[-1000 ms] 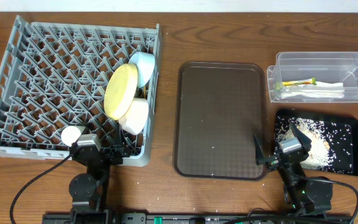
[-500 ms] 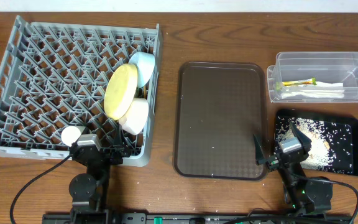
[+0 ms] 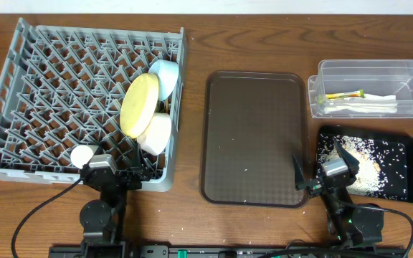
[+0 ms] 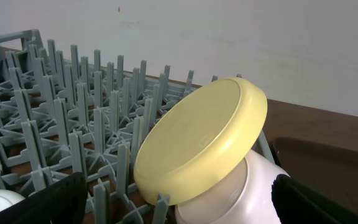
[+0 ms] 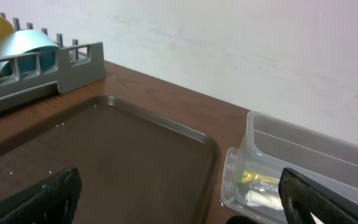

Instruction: Sort waste into correct bins and load items into the dishwasher

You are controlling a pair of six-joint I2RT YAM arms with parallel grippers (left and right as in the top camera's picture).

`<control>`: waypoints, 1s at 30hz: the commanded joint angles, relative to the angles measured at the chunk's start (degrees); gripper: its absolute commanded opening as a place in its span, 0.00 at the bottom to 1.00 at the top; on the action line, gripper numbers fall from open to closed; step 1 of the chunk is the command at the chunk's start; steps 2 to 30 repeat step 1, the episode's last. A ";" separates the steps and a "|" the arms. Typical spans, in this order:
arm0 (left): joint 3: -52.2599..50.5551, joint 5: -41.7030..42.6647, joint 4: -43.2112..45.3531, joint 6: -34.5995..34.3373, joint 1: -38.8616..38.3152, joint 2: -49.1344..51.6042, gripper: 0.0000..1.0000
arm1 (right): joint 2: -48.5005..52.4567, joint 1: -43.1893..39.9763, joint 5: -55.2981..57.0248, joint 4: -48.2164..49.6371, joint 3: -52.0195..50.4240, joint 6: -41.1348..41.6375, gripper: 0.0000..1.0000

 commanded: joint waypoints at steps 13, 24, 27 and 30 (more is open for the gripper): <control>-0.46 0.57 -2.60 -0.26 0.31 -0.35 0.96 | -0.31 -0.15 0.57 -0.04 -0.24 0.35 0.99; -0.46 0.57 -2.60 -0.26 0.31 -0.35 0.96 | -0.31 -0.15 0.57 -0.04 -0.24 0.35 0.99; -0.46 0.57 -2.60 -0.26 0.31 -0.35 0.96 | -0.31 -0.15 0.57 -0.04 -0.24 0.35 0.99; -0.46 0.57 -2.60 -0.26 0.31 -0.35 0.96 | -0.31 -0.15 0.57 -0.04 -0.24 0.35 0.99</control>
